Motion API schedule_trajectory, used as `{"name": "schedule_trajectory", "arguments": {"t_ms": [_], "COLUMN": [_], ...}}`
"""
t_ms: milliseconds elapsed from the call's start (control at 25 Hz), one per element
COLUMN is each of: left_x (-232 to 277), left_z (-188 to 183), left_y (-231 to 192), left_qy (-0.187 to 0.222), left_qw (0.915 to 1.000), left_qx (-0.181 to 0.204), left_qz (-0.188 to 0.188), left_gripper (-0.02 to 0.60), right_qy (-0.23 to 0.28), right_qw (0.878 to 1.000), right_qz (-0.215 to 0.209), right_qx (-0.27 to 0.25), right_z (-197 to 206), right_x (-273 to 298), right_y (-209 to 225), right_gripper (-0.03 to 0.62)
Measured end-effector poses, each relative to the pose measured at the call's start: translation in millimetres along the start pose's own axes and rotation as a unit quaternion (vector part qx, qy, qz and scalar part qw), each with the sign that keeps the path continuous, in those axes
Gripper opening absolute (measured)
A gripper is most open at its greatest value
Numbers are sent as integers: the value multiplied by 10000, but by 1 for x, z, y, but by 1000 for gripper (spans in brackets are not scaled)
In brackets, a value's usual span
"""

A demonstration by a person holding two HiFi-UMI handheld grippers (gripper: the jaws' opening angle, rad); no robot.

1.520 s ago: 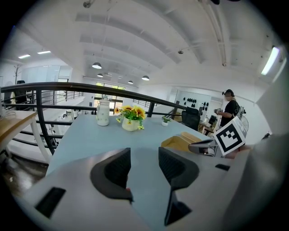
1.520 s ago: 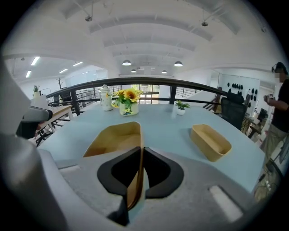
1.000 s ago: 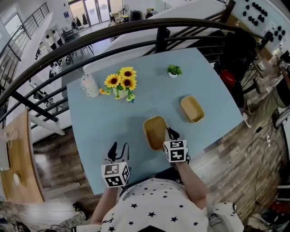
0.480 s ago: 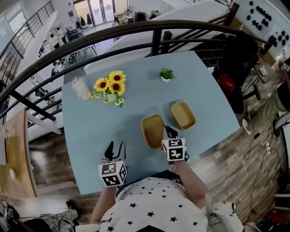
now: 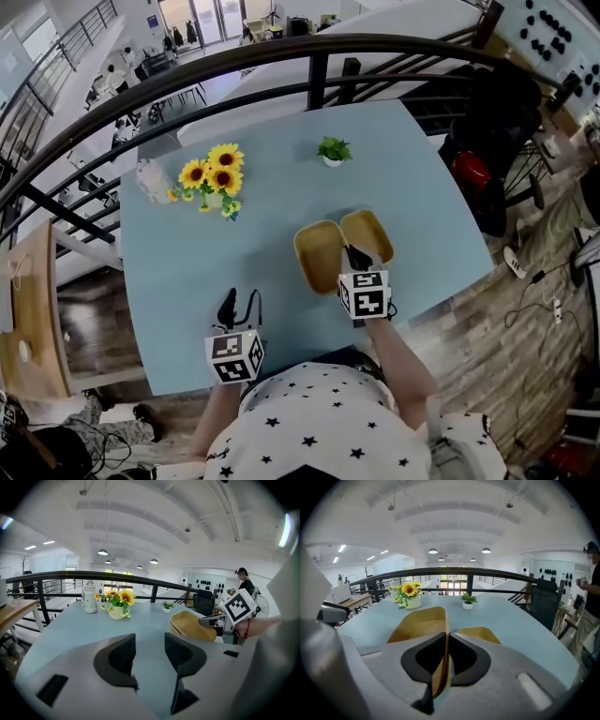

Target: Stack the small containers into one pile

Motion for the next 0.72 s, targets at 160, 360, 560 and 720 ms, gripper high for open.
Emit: {"name": "schedule_trajectory", "arguments": {"t_ms": [160,360,560,720], "left_x": [6,15,24,31], "left_z": [-2,-2,0,4], "left_y": [14,35,57,72], "left_qy": [13,4,-6,-22], "left_qw": [10000,10000,9999,9998], "left_qx": [-10,-21,-65,-121], "left_qz": [-54,-56,-103,-150], "left_gripper": [187,187,187,187], "right_qy": [-59,-115,-158,-147], "right_qw": [10000,9999,9998,9998], "right_qz": [-51,-61,-79,-133], "right_qx": [-20,-17,-45,-70], "right_z": [-2,-3,-2,-1], "right_x": [0,1,2,6], "right_y": [19,44,69,86], "right_gripper": [25,25,25,25]}}
Point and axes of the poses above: the fingertips, and each gripper's own axes: x forward along the fingers, y to its right, z out of its underside, the point moved 10 cm from there along -x, backward along the fingers, and after that the axes turned 4 degrees about -z, right-handed, at the moved point
